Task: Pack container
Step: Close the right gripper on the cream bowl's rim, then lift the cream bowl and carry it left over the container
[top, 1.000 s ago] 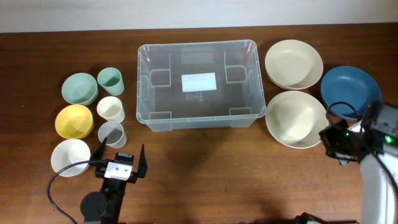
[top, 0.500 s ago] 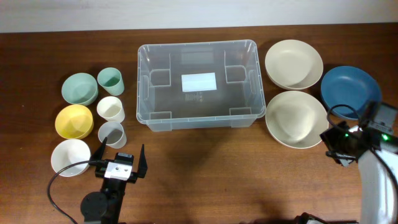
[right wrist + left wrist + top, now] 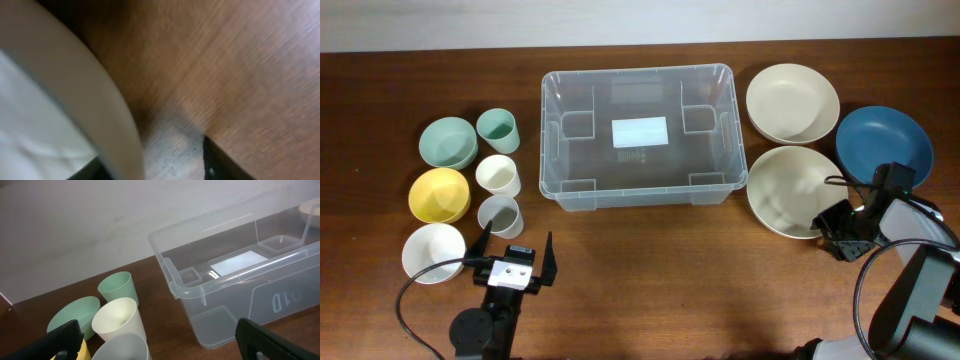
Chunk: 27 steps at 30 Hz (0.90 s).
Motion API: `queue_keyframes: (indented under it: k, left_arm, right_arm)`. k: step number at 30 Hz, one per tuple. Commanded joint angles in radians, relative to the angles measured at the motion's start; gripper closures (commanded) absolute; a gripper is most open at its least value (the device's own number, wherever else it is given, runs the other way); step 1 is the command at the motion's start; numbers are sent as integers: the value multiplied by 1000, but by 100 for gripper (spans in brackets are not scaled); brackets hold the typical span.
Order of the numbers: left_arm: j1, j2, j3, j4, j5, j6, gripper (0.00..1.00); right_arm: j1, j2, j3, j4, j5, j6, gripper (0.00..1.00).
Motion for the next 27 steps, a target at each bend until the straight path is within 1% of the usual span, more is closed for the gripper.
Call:
queue_keyframes:
  k: [1,4,6,8,14,19,24,27]
  left_arm:
    - [4,-6,-5,-2,7,8,0]
    - [4,-7,-6,-2,7,8,0]
    - [4,-7,-6,-2,7,8,0]
    - [4,-7,-5,-2,7,8,0]
    - [4,-7,-6,-2,7,8,0]
    - [4,-7,-5,-2,7,8,0]
    - [4,-7,-6,-2,8,8,0]
    - [4,-7,-5,-2,7,8,0]
  right_arm:
    - [-6,13,-11,17,-11,-2,55]
    - [-6,16,-11,40,-11,-2,55]
    - [-6,18,-11,48,-12,-1,73]
    - [-6,19,-11,51,-12,-1,96]
    - [-6,18,-11,48,-16,-1,96]
    - [-6,-3,-11,35,-63,-5,96]
    - [-6,-99,-11,-22,-94,-13,96]
    - [-6,-213,-11,-48,-106,-13,96]
